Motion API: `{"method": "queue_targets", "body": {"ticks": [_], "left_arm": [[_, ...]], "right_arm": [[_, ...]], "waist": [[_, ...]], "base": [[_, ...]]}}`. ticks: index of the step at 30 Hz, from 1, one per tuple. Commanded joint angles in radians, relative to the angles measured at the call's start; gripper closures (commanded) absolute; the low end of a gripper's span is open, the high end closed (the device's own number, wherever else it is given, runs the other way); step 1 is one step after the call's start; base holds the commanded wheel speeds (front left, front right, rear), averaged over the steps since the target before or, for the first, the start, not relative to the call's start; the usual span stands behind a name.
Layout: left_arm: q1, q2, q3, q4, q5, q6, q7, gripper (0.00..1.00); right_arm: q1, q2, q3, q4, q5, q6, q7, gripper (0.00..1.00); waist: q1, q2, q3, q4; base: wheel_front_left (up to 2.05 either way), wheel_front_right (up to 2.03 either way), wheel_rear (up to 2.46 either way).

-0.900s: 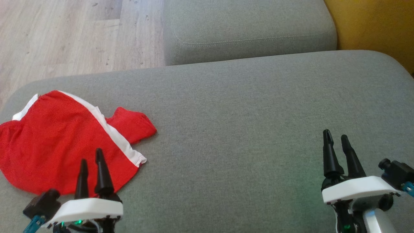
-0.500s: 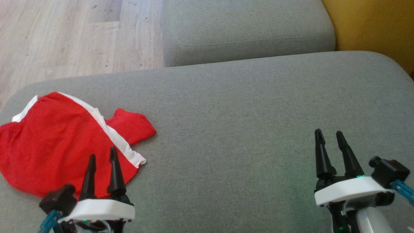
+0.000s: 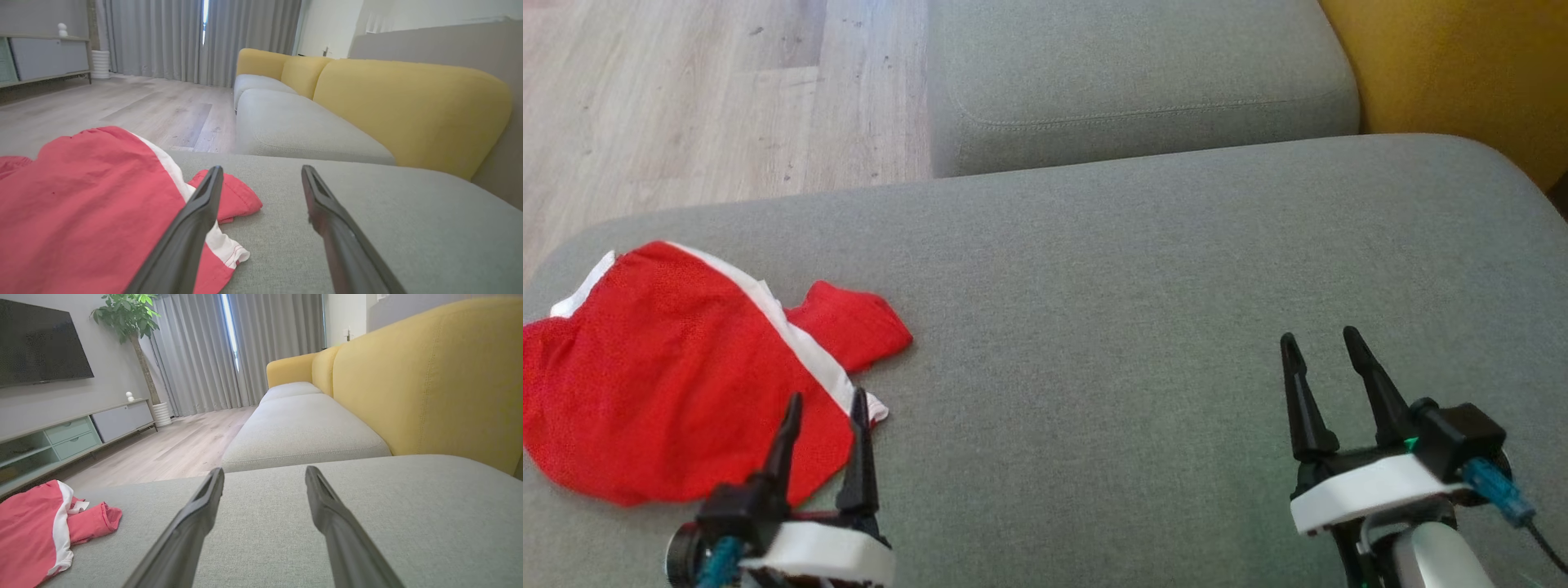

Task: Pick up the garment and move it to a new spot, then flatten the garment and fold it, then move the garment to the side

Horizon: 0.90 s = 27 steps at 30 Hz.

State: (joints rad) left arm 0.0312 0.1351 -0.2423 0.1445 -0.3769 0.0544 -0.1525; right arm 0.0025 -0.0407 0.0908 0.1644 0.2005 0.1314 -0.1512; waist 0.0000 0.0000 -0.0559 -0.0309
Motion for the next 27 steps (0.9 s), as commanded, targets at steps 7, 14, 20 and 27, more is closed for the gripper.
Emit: {"method": "queue_targets", "body": {"ticks": [7,14,20,27], "left_arm": [[-0.042,0.035,-0.046,0.03,0.126,0.021,-0.036,0.0],[-0.044,0.031,-0.076,0.027,0.165,0.026,-0.06,0.0],[-0.022,-0.01,-0.024,-0.011,0.095,-0.004,-0.075,0.0],[0.02,-0.046,0.036,0.007,0.073,-0.058,-0.095,0.0]], "right_arm": [[-0.031,-0.008,0.04,-0.047,-0.148,-0.001,-0.037,0.0],[-0.02,-0.009,0.053,-0.065,-0.154,-0.001,-0.061,0.0],[-0.01,-0.009,0.045,-0.06,-0.093,-0.001,-0.076,0.0],[0.01,-0.009,0.065,-0.043,-0.006,-0.001,-0.096,0.0]], "waist": [[0.0,0.0,-0.008,-0.007],[0.0,0.0,-0.014,-0.01],[0.0,0.0,-0.016,-0.009],[0.0,0.0,-0.022,-0.011]], "base": [[0.0,0.0,0.0],[0.0,0.0,0.0],[0.0,0.0,0.0],[0.0,0.0,0.0]]}}
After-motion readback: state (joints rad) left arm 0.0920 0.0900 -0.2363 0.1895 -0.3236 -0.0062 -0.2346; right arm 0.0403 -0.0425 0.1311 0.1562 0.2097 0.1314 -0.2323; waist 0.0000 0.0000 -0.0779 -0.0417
